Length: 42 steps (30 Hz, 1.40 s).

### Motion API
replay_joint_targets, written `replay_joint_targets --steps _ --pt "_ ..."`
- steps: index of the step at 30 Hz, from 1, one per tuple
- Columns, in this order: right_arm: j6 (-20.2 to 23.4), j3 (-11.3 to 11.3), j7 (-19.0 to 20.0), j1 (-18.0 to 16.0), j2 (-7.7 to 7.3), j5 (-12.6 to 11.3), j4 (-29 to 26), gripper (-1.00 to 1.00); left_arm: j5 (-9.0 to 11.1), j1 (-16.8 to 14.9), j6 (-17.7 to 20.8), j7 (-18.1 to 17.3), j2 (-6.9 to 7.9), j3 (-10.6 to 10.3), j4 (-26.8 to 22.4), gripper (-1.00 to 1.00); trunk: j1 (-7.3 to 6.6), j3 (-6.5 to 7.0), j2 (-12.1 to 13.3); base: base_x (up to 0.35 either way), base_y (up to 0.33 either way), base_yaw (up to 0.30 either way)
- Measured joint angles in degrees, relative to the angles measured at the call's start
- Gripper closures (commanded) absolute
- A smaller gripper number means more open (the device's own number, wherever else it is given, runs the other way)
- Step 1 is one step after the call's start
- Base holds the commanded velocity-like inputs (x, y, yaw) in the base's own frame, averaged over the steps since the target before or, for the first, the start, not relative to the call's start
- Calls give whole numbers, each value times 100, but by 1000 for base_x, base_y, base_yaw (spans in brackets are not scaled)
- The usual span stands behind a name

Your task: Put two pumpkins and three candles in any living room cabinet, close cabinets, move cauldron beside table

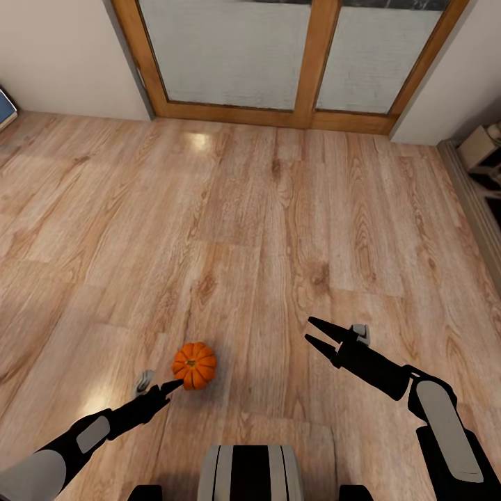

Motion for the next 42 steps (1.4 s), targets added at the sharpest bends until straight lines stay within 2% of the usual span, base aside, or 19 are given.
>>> replay_joint_targets --steps 2,4,8,25,30,36,42 --pt "0 -1 0 0 0 0 0 -100 0 0 -11 -127 0 -22 0 -100 0 0 0 0 0 0" --pt "0 2 0 0 0 0 0 -100 -1 0 -25 -220 0 -135 0 -100 0 0 0 0 0 0" --pt "-1 5 0 0 0 4 0 -100 -1 0 -114 -270 0 -228 0 -100 3 -21 -1 0 0 0" --pt "0 7 0 0 0 0 0 -100 0 0 -195 -318 0 -250 -25 -100 5 -44 -3 0 0 0" --pt "0 7 0 0 0 0 0 -100 0 0 -199 -463 0 -258 -26 -100 5 -44 -3 0 0 0" --pt "0 7 0 0 0 0 0 -100 0 0 -204 -698 0 -387 -26 -100 5 -44 -3 0 0 0" --pt "0 7 0 0 0 0 0 -100 0 0 -205 -766 3 -404 -26 -100 5 -44 -3 0 0 0"
